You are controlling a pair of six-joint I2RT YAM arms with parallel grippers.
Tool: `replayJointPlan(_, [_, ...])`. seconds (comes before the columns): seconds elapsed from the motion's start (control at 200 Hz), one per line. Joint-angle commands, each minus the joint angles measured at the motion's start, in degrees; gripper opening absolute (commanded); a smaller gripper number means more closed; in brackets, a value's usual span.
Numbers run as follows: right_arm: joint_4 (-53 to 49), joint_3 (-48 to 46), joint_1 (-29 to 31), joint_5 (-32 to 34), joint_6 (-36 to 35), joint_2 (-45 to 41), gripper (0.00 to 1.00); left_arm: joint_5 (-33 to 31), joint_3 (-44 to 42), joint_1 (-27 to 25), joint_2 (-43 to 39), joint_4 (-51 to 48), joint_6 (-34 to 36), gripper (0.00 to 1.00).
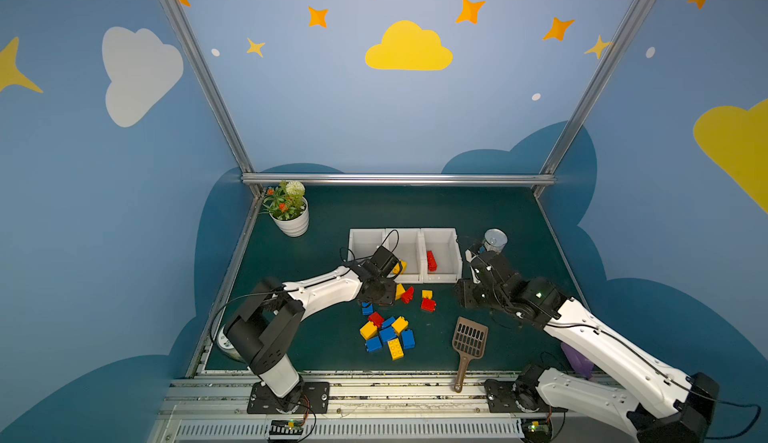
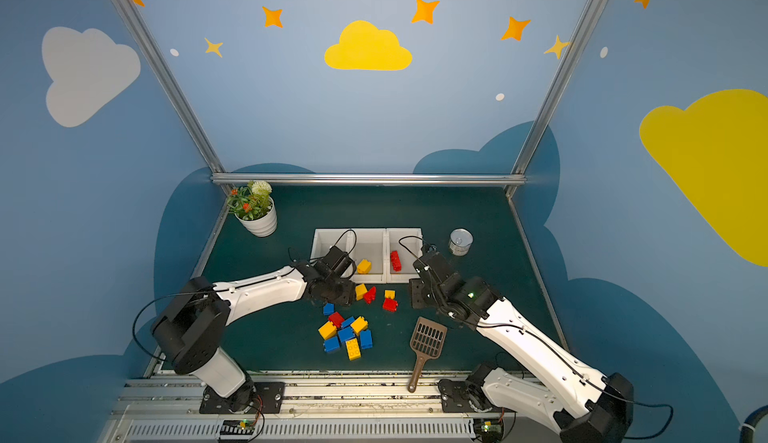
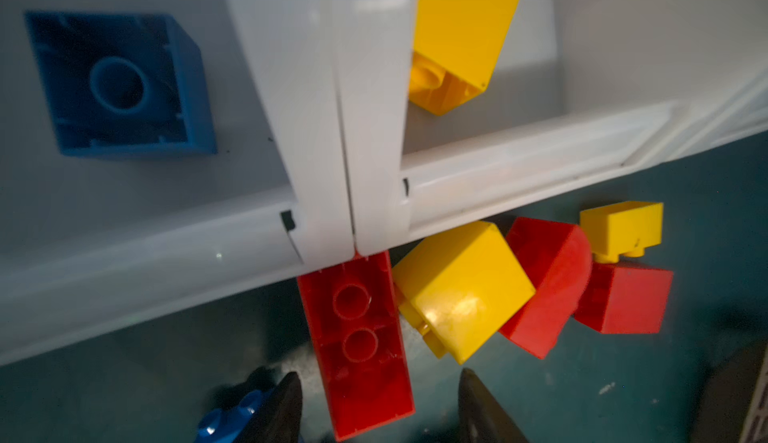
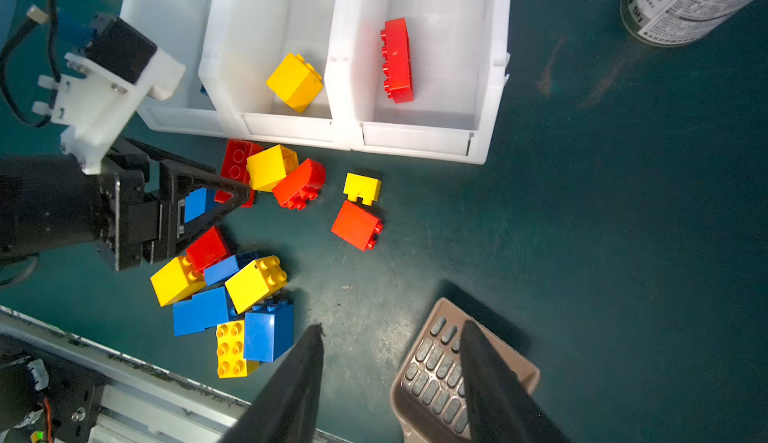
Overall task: Sort the legos into containers by color
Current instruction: 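Grasp a red 2x4 brick with the left gripper while the right arm draws back, then carry the red brick with the left gripper into the farthest compartment and release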
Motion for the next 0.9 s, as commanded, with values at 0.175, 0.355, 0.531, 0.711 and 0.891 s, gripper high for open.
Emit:
replayJointPlan(0.175, [1.6,0.3,-1.0,-0.5,-0.2,2.3,0.53,-1.1,0.9,-0.4,3.0,-0.8,0.5,0.50])
replayJointPlan(0.355, [1.8,0.3,-1.2,-0.3,0.3,2.6,0.53,-1.2,1.2,-0.4,4.8,-0.6,1.0,0.37])
replayJointPlan(0.531, [1.4,0.1,-1.3,0.4,0.5,1.7,0.51,-1.1,1.1,-0.6,3.7,-1.2,1.4,0.32])
replayJointPlan(0.711, [0.9,-0.1,-1.4,1.0,0.9,1.0,0.51,0.8,0.3,-2.5,-0.6,-3.1,-0.2,0.31])
replayJointPlan(0.891, [0.2,-0.5,-1.4,1.6,1.4,-0.1,0.50,2.6,1.1,-4.1,-5.1,-2.5,-1.7,0.32])
